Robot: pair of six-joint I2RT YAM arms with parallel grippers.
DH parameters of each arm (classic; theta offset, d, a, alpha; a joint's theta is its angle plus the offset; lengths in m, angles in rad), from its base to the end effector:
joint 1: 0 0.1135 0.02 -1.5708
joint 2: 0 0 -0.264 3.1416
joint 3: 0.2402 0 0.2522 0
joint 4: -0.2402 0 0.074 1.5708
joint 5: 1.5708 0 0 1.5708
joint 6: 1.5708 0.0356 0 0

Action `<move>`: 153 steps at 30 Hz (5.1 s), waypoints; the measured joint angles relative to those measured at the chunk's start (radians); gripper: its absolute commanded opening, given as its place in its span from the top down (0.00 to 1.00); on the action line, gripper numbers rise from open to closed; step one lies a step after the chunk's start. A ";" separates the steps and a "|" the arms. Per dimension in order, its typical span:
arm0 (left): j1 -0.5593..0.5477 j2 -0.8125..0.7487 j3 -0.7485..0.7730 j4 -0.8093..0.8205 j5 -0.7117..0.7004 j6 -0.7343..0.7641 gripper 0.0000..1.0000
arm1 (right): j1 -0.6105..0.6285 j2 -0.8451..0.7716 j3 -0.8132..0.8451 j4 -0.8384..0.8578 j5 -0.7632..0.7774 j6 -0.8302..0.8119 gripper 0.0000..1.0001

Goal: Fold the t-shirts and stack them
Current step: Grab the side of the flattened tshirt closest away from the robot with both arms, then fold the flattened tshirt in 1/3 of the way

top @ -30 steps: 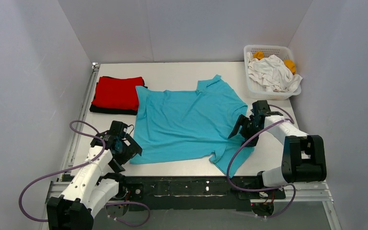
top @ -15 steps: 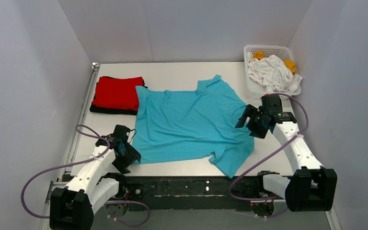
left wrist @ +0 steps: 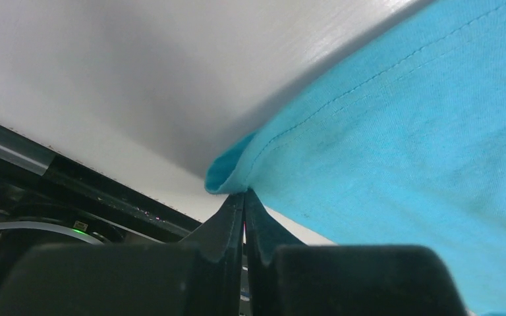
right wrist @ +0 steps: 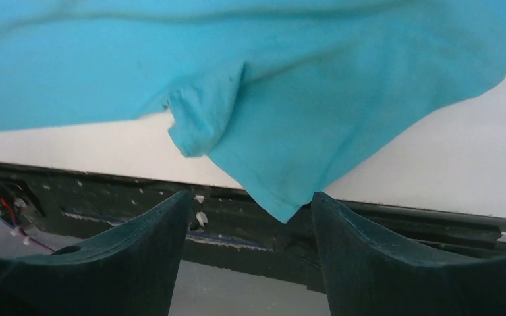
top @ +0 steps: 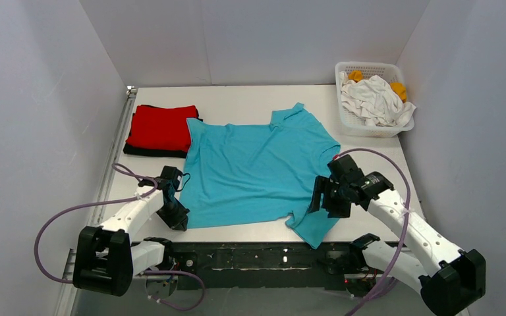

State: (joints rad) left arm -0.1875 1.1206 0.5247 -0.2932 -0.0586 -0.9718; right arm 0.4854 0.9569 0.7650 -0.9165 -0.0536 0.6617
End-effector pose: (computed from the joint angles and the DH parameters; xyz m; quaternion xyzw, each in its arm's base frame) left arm 0.2073 -0.0372 0.1783 -0.3691 0.8668 -0.1599 0.2947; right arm 0.1483 0.0804 0.2434 0.0796 0.9698 0.1462 0.1783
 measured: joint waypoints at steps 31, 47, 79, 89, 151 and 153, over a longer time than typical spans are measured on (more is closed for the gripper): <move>0.003 -0.064 -0.010 0.055 0.012 0.018 1.00 | 0.392 0.460 -0.052 0.090 0.045 0.129 0.99; 0.003 -0.234 0.018 -0.161 0.013 0.005 1.00 | 0.502 0.282 -0.042 -0.131 -0.093 0.143 0.99; 0.071 -0.197 -0.063 -0.012 -0.149 -0.012 0.51 | 0.517 0.224 -0.039 -0.203 -0.092 0.162 0.99; 0.081 -0.143 -0.053 0.043 -0.140 0.023 0.87 | 0.517 0.248 -0.033 -0.200 -0.091 0.162 0.99; 0.117 0.543 0.733 -0.037 -0.218 0.057 0.02 | -0.242 1.150 1.149 -0.121 0.109 -0.379 0.18; 0.117 0.498 0.723 -0.042 -0.177 0.081 0.02 | -0.243 1.053 1.045 -0.068 0.090 -0.375 0.17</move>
State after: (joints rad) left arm -0.0700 1.6188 1.2480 -0.3355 -0.2356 -0.8906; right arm 0.2428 2.0102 1.8099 -0.9848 0.0360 0.2867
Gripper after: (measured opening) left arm 0.981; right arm 0.811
